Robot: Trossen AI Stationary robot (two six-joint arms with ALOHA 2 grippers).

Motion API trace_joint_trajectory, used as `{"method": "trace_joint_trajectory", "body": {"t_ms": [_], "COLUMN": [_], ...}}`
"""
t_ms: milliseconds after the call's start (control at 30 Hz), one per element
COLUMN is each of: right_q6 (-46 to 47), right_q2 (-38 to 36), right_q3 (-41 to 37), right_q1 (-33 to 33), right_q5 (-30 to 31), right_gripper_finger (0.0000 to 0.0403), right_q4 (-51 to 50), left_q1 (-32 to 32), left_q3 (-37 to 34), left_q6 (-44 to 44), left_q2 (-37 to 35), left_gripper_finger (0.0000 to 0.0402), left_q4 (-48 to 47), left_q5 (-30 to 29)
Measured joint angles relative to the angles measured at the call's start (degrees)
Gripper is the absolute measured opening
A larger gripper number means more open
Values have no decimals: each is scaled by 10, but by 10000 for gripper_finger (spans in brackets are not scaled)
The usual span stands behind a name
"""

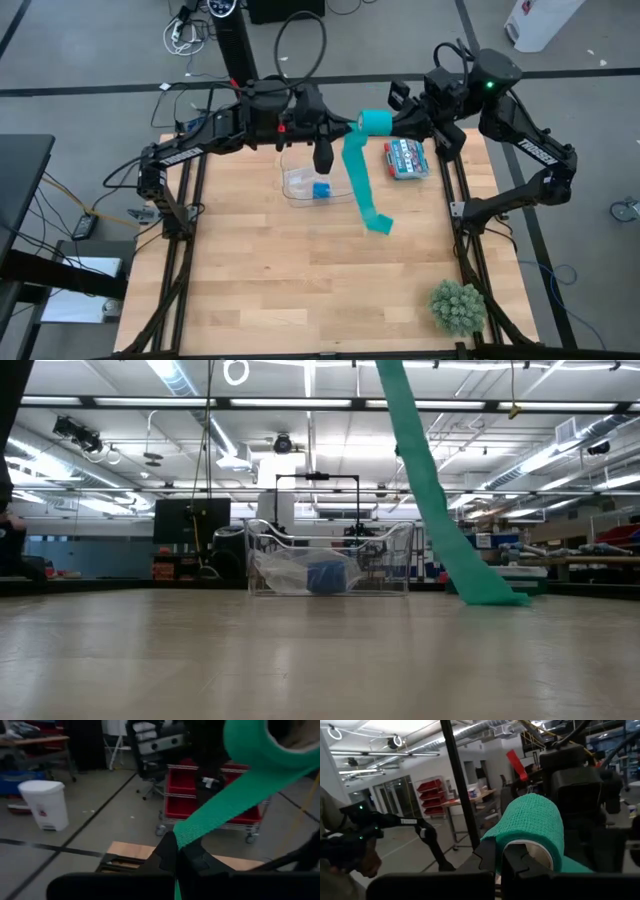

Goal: Roll bandage
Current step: Roll the sky blue bandage

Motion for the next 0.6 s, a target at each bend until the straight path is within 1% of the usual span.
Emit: {"method": "trace_joint_trajectory", "body": {"t_ms": [200,433,500,600], "right_q6": [12,16,16,17], "right_q2": [0,0,2,5], "right_q3": [0,0,0,0], "right_q1": [17,30,32,36], "right_q5": [0,0,0,-4], "right_gripper_finger": [0,0,0,0], "right_q4": [-8,-23,-24,-25], "left_q1": [0,0,-1,-6], "left_q3": [0,0,0,0], "left_q6": [35,79,101,116], "left_q2": [0,0,0,0], "left_gripper_finger": [5,6,17,56], "left_q4": [20,65,73,74], "left_q5": [-30,-33,-27,-25]}}
